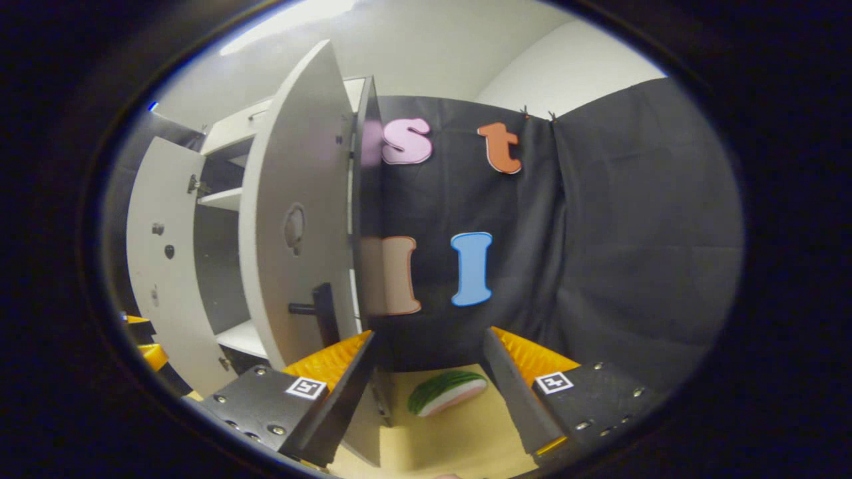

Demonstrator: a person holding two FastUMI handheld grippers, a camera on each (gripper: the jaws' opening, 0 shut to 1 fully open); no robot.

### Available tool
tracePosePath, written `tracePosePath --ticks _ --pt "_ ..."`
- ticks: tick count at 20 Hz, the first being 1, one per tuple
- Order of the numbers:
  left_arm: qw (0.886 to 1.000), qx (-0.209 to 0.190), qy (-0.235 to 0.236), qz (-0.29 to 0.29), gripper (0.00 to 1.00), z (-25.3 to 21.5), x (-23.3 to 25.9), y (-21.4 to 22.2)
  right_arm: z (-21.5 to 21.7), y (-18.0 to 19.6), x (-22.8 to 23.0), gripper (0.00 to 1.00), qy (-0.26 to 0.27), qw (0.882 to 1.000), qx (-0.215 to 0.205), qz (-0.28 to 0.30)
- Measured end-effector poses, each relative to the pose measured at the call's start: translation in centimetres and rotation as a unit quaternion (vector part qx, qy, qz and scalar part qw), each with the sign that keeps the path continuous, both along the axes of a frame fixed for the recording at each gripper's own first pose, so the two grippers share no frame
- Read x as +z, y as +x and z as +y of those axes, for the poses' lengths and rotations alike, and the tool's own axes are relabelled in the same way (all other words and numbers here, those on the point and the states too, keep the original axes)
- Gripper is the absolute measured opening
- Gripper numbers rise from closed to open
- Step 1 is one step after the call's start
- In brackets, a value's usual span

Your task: Grasp the bottle in the cabinet with the left hand and place it on the coaster, then close the right door with the right hand and the left door with the left hand.

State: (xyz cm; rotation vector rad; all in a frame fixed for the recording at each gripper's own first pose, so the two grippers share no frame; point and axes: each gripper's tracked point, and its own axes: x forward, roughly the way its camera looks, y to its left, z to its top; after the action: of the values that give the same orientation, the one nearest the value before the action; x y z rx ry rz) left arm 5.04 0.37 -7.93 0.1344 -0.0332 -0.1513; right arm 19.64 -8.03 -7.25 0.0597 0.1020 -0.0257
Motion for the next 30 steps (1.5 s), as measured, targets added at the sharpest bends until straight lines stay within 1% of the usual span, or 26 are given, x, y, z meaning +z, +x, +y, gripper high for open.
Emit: tracePosePath --ticks 1,2,3,4,5,6,7,8,9,10,13,16,17,21,24,26,27,30 --pt "1.000 0.014 0.002 0.001 0.98 0.7 0.0 -0.4 0.9 -0.1 0.0 0.98 0.009 1.000 0.008 -0.002" --pt "1.000 0.022 -0.003 0.005 0.98 1.1 0.1 -0.7 1.0 -0.2 0.2 0.99 0.005 1.000 0.005 -0.005" --pt "1.000 0.028 -0.009 0.008 0.98 1.2 0.2 -1.0 1.0 0.2 -0.2 0.92 -0.006 1.000 0.002 -0.003" --pt "0.999 0.037 -0.016 0.012 0.98 1.7 0.4 -1.1 1.0 0.2 -0.7 0.96 -0.018 1.000 0.002 0.001" --pt "0.998 0.048 -0.021 0.016 0.98 2.3 0.5 -1.2 1.2 0.3 -1.0 0.96 -0.028 1.000 0.004 0.007" --pt "0.998 0.057 -0.026 0.018 0.98 3.0 1.0 -1.3 1.2 0.3 -1.4 0.92 -0.039 0.999 0.006 0.013" --pt "0.997 0.064 -0.033 0.016 0.98 3.4 1.7 -1.4 1.3 0.2 -1.4 0.95 -0.046 0.999 0.008 0.016" --pt "0.997 0.070 -0.039 0.014 0.98 3.9 2.5 -1.5 1.4 0.5 -1.4 0.89 -0.049 0.999 0.007 0.015" --pt "0.996 0.071 -0.048 0.012 0.98 4.3 3.1 -1.6 1.5 0.4 -1.3 0.87 -0.052 0.999 0.006 0.015" --pt "0.996 0.070 -0.057 0.013 0.98 4.7 3.7 -1.7 1.5 0.2 -1.3 0.93 -0.051 0.999 0.003 0.017" --pt "0.993 0.076 -0.079 0.035 0.98 6.4 4.2 -2.1 1.7 0.0 -1.3 0.93 -0.050 0.999 -0.006 0.020" --pt "0.993 0.077 -0.081 0.047 0.99 7.9 4.4 -2.9 2.3 -0.2 -1.1 0.93 -0.065 0.998 -0.012 0.020" --pt "0.993 0.077 -0.079 0.047 0.98 8.3 4.5 -3.2 2.7 -0.2 -1.1 0.93 -0.061 0.998 -0.012 0.022" --pt "0.993 0.076 -0.077 0.055 0.97 9.6 4.3 -3.7 5.3 -0.5 -1.4 0.93 -0.037 0.999 0.016 0.025" --pt "0.993 0.069 -0.088 0.047 0.97 9.9 5.2 -3.4 7.1 -0.5 -1.5 0.93 -0.041 0.998 0.033 0.022" --pt "0.992 0.072 -0.094 0.040 0.97 10.7 5.8 -3.4 7.9 -0.5 -1.5 0.93 -0.037 0.998 0.040 0.023" --pt "0.992 0.073 -0.097 0.040 0.97 10.9 5.8 -3.5 8.1 -0.5 -1.5 0.93 -0.034 0.998 0.038 0.023" --pt "0.991 0.072 -0.102 0.043 0.97 12.2 5.7 -3.8 7.7 -0.4 -1.2 0.93 -0.037 0.999 0.005 0.027"
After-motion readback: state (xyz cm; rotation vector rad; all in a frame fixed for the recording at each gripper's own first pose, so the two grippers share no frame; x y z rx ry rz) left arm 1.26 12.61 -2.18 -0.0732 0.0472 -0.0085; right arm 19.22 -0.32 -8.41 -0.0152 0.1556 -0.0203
